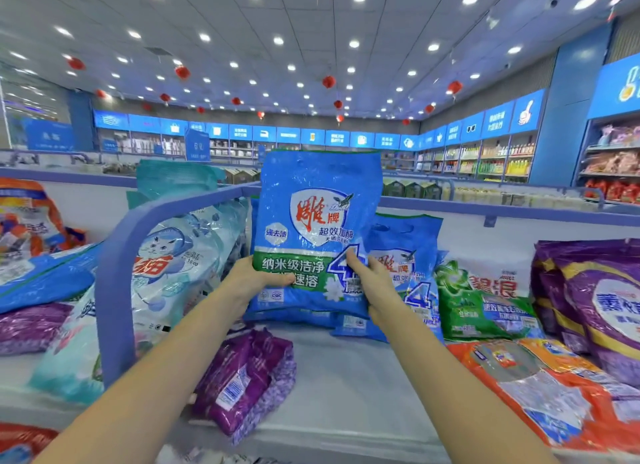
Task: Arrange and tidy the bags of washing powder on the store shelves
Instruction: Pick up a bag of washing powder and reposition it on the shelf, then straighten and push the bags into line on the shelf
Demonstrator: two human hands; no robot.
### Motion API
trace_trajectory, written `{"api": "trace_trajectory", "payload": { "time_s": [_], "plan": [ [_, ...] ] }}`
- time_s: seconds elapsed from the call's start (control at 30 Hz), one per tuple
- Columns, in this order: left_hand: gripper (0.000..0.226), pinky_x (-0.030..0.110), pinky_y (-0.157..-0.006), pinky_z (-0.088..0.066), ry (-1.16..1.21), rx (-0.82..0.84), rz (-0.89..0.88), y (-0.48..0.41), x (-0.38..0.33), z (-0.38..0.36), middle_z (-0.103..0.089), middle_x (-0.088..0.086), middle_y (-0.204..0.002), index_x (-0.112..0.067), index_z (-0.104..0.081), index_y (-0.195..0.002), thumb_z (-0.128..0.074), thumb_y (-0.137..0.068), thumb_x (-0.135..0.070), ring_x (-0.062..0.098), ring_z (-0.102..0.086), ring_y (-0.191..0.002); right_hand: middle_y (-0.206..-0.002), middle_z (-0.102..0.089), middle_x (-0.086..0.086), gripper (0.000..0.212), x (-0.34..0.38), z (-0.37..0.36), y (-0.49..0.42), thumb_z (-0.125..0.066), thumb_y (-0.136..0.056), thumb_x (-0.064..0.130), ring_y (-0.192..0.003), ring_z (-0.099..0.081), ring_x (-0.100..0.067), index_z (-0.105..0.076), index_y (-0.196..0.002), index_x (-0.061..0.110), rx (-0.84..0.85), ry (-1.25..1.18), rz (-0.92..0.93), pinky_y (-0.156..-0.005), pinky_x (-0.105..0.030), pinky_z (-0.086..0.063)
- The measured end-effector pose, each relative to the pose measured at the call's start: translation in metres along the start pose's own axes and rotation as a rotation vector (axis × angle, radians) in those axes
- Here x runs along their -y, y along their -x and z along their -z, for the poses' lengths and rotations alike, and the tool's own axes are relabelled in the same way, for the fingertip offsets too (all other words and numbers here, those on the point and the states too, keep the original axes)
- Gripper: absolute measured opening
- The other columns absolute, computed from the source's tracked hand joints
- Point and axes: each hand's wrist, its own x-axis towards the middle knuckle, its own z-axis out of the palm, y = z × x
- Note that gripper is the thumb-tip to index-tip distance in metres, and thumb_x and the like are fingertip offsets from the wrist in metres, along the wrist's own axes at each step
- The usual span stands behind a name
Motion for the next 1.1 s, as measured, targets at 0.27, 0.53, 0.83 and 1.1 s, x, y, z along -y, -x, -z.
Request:
{"api": "trace_trajectory", "payload": {
  "time_s": [0.27, 0.53, 0.83, 1.1],
  "plan": [
    [0.059, 0.028, -0.082, -0.041, -0.783, -0.148, -0.145, 0.011, 0.034, 0.015, -0.059, 0.004, -0.12, -0.011, -0.043, -0.123, -0.073, -0.079, -0.036, 0.024, -0.057, -0.11, -0.123, -0.056, -0.001, 0.049, -0.035, -0.018, 0.013, -0.055, -0.093, 0.038, -0.116, -0.053, -0.021, -0.045, -0.133, 0.014, -0.04, 0.257, 0.089, -0.099, -0.035, -0.042],
    [0.084, 0.031, -0.096, -0.039, -1.002, -0.066, -0.144, 0.061, 0.027, 0.024, -0.05, 0.007, -0.137, -0.017, -0.033, -0.138, -0.05, -0.077, -0.073, 0.024, -0.048, -0.125, -0.107, -0.065, -0.009, 0.02, -0.041, -0.012, 0.003, -0.058, -0.092, 0.023, -0.097, -0.064, -0.026, -0.049, -0.111, 0.02, -0.03, 0.119, 0.012, -0.092, -0.043, -0.05],
    [0.099, 0.035, -0.114, -0.012, -1.309, 0.058, -0.274, 0.141, 0.041, 0.022, -0.02, -0.013, -0.152, -0.044, -0.037, -0.133, -0.023, -0.044, -0.084, 0.006, -0.015, -0.141, -0.109, -0.054, -0.005, 0.052, -0.038, -0.01, 0.0, -0.056, -0.094, 0.029, -0.074, -0.056, -0.004, -0.037, -0.137, 0.006, 0.01, 0.187, 0.082, -0.056, -0.01, -0.046],
    [0.016, 0.029, -0.06, -0.032, -1.114, -0.169, -0.575, 0.139, 0.064, 0.024, -0.04, -0.021, -0.075, -0.034, -0.043, -0.068, -0.047, -0.068, -0.049, 0.01, -0.047, -0.066, -0.127, -0.054, -0.005, 0.061, -0.039, -0.005, -0.002, -0.056, -0.094, 0.03, -0.093, -0.058, -0.015, -0.029, -0.144, 0.007, 0.003, 0.204, 0.05, -0.069, -0.017, -0.046]
  ]
}}
